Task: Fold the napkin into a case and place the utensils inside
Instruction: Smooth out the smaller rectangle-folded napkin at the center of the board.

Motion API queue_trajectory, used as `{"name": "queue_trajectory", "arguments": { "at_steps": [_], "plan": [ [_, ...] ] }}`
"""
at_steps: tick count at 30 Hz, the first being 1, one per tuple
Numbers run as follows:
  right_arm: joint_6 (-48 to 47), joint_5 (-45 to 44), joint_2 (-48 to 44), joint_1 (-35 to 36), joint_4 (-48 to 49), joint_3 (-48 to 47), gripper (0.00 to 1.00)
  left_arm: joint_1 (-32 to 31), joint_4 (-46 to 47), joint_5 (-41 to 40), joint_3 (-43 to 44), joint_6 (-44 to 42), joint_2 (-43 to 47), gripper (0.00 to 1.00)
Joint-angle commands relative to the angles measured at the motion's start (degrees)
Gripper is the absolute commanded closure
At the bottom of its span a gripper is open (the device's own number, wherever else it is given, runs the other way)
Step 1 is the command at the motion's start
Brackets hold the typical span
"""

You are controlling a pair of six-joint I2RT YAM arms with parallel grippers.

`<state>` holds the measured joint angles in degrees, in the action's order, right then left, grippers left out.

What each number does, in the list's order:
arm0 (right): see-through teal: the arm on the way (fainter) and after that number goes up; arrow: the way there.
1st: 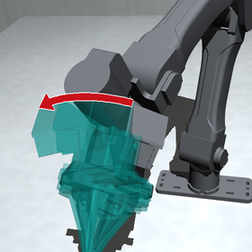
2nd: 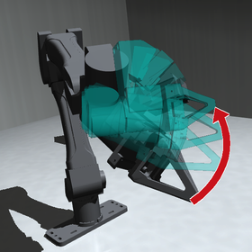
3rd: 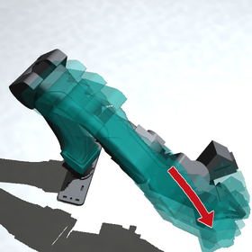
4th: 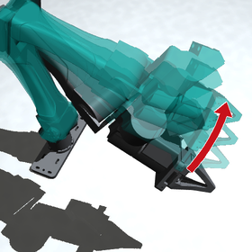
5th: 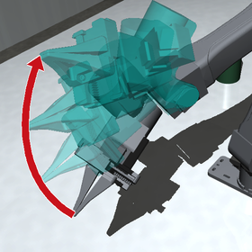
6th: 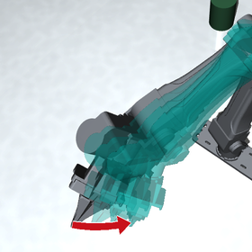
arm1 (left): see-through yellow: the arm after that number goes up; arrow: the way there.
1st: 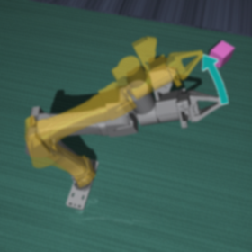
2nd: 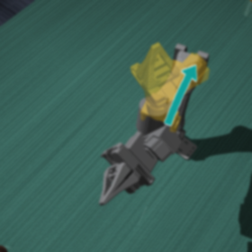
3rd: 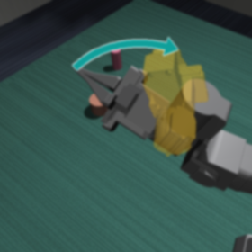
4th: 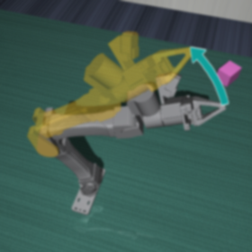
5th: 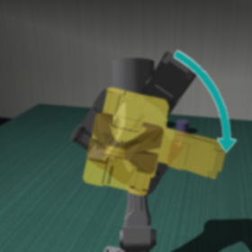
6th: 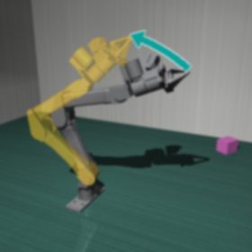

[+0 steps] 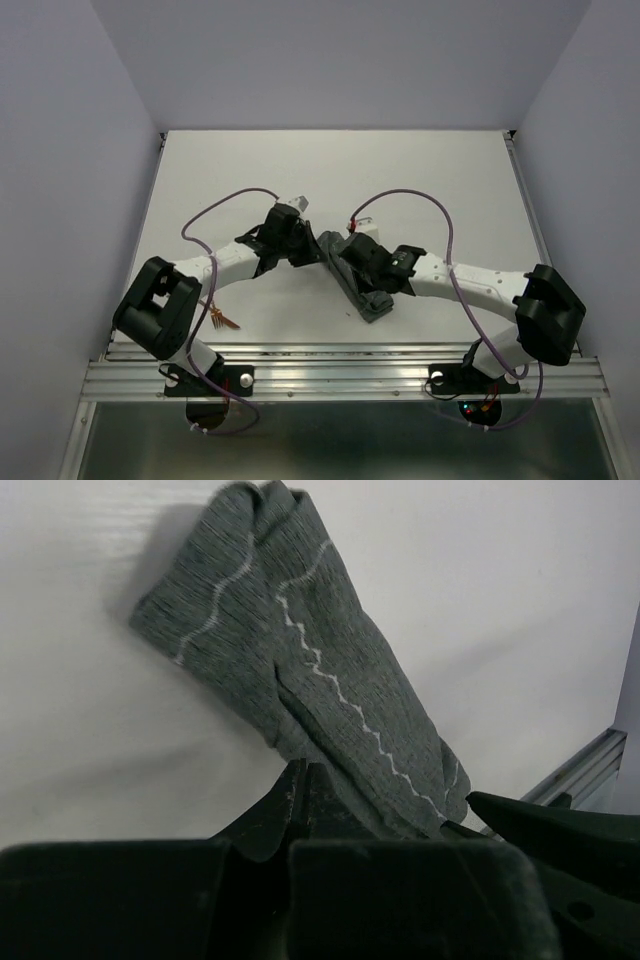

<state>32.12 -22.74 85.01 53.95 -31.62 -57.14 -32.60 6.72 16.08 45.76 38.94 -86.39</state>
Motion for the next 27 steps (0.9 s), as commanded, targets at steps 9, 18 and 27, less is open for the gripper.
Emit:
{"name": "queue_trajectory", "arguments": {
  "at_steps": [9, 18, 27],
  "plan": [
    [-6.1, -5.91, 2.0, 5.99, -3.01, 0.1, 0.63, -6.69, 12.43, 3.87, -0.49, 6.23, -7.74, 1.0],
    [-9.09, -4.86, 1.47, 8.71, 0.06, 1.25, 0.63, -6.95, 14.9, 5.28, -0.32, 6.59, -12.75, 1.0],
    [-9.88, -6.0, 5.51, 9.24, 2.35, 3.0, 0.6, -6.95, 14.99, 5.28, -0.49, 6.59, -13.19, 1.0]
  ]
}}
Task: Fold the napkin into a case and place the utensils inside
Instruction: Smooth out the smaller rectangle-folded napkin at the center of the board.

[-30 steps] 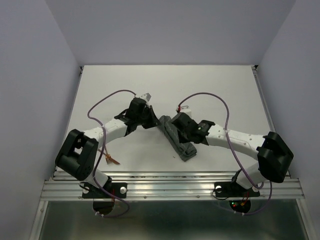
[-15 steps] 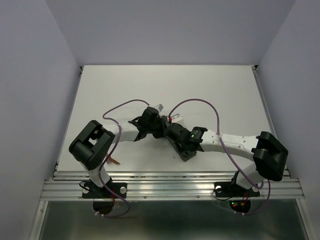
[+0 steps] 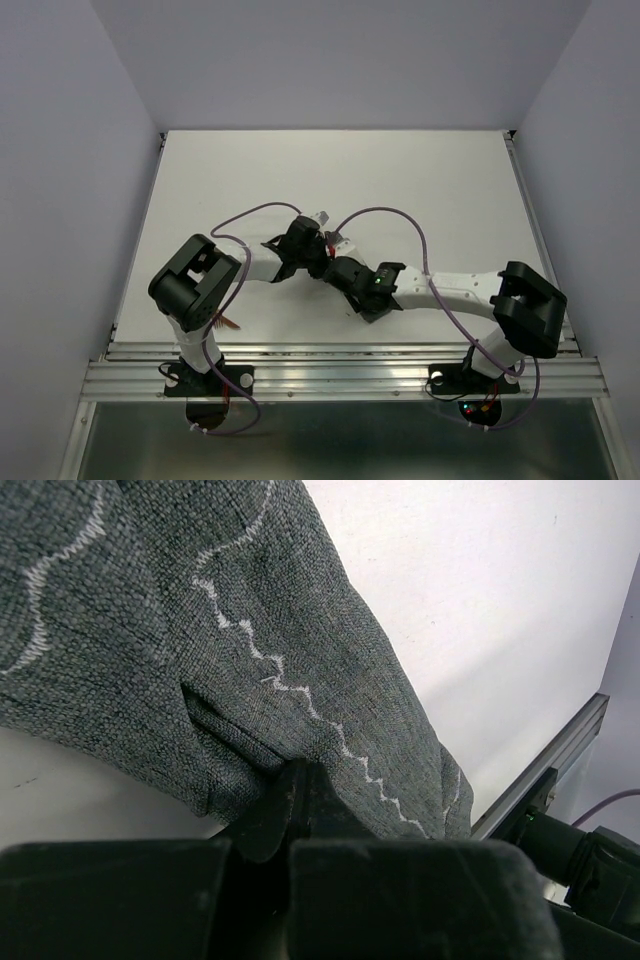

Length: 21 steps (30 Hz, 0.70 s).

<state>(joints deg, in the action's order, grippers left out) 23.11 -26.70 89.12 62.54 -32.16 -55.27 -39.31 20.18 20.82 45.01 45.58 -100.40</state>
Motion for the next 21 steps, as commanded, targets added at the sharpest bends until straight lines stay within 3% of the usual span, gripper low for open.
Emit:
{"name": "queue_trajectory", "arguments": {
  "at_steps": [1, 4, 10, 14, 21],
  "plan": [
    [-0.96, -1.95, 1.49, 0.65, 2.98, 1.12, 0.6, -0.24, 1.44, 0.45, 0.25, -0.06, 0.99, 1.0],
    [-1.32, -1.08, 1.76, 0.65, 3.68, 1.04, 0.55, -0.24, 0.82, 0.19, 0.25, -0.06, 1.96, 1.0],
    [-1.23, -2.22, 2.9, 0.65, 3.77, 1.21, 0.56, -0.33, -0.84, -0.95, -0.54, 0.03, 6.08, 1.0],
    [-0.79, -2.92, 3.51, 0.65, 3.77, 1.21, 0.64, -0.24, -1.64, -1.57, -1.85, -0.14, 8.11, 1.0],
    [-0.35, -3.19, 2.99, 0.65, 4.04, 1.3, 0.88, -0.33, 0.2, -1.4, -5.29, 0.56, 9.17, 1.0]
  ]
}}
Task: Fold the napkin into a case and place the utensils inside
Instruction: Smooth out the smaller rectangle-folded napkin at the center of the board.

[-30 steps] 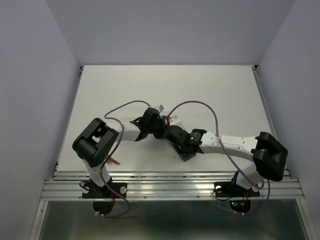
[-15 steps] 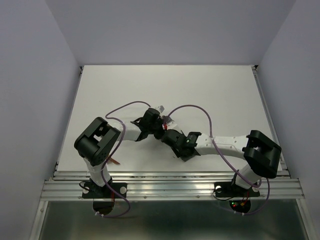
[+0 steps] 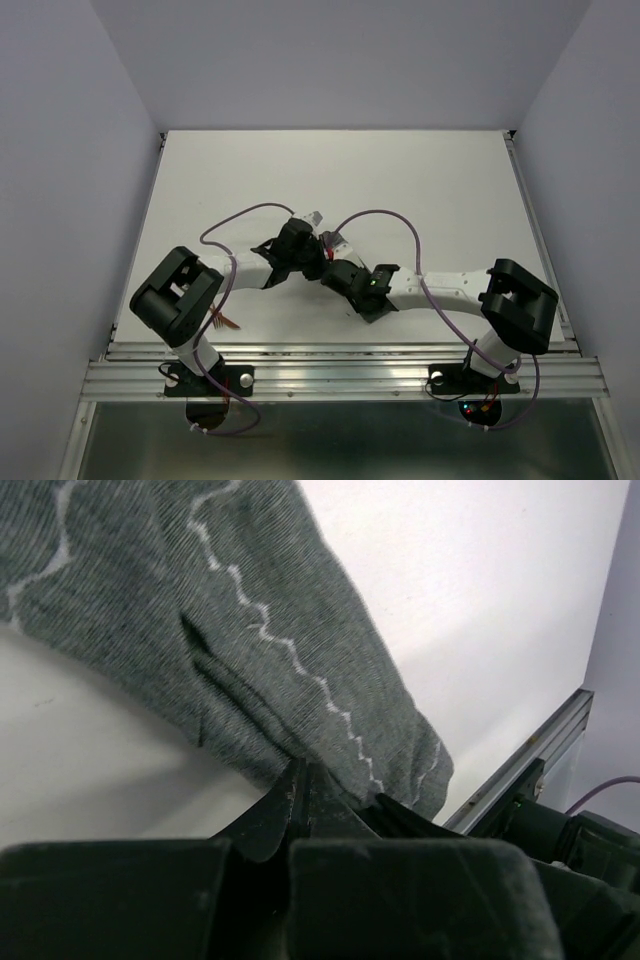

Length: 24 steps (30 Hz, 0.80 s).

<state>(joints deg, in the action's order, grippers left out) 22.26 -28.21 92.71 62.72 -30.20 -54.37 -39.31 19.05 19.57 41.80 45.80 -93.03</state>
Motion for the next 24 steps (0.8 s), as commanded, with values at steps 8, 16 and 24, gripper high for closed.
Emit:
{"name": "queue_trajectory", "arguments": {
  "at_steps": [8, 16, 24],
  "plan": [
    [0.94, -1.15, -2.61, 0.47, 2.51, 0.23, 0.99, -0.24, 3.72, 1.69, -1.46, -0.45, -1.97, 1.0],
    [1.12, -0.62, -4.99, 0.47, 2.25, -0.56, 0.99, -0.24, 4.07, 2.31, -1.02, -1.06, -4.52, 1.0],
    [1.12, 1.92, -5.87, 0.47, 2.51, -1.18, 0.99, -0.24, 4.95, 2.49, -1.46, -0.54, -4.96, 1.0]
  ]
}}
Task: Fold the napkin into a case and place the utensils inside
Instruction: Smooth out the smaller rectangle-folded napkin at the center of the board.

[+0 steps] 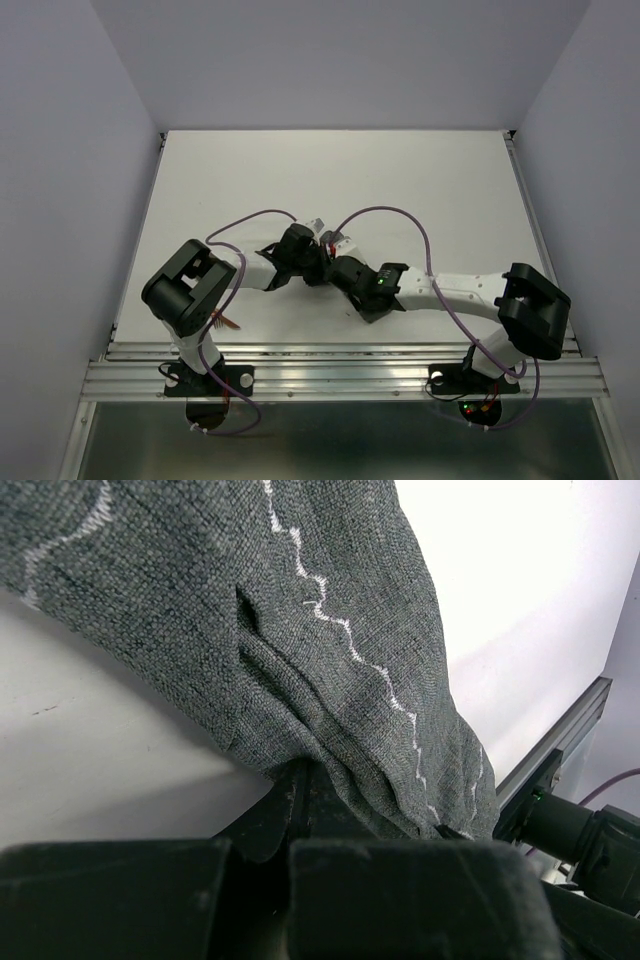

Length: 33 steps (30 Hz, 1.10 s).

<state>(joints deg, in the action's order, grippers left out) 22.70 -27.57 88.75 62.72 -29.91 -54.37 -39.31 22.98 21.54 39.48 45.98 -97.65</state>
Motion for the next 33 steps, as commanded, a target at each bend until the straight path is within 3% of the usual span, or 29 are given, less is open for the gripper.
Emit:
{"name": "queue_trajectory", "arguments": {
  "at_steps": [1, 22, 26, 27, 30, 33],
  "plan": [
    [0.77, 1.64, -1.91, 0.47, 2.49, -1.09, 0.99, -0.24, 1.01, 0.52, 0.86, -0.63, -0.27, 1.0],
    [5.25, 7.36, 2.92, 0.47, 9.96, 4.53, 0.99, -0.24, 1.1, 0.26, 0.86, -0.19, -0.79, 1.0],
    [5.6, 6.4, 0.9, 0.47, 9.52, 4.8, 0.87, -0.33, 0.92, -0.09, 0.33, 0.43, 1.57, 1.0],
    [5.6, 6.13, 0.03, 0.47, 9.17, 4.62, 0.77, -0.24, 0.66, -0.18, 0.33, 0.52, 2.1, 1.0],
    [5.34, 4.64, -1.38, 0.47, 7.41, 3.31, 0.65, -0.24, -0.92, -1.14, 0.77, 0.08, 4.3, 1.0],
    [4.81, 2.88, -3.32, 0.47, 5.92, 1.91, 0.57, -0.33, -4.51, -2.64, 1.47, -0.71, 6.67, 0.98]
  ]
}}
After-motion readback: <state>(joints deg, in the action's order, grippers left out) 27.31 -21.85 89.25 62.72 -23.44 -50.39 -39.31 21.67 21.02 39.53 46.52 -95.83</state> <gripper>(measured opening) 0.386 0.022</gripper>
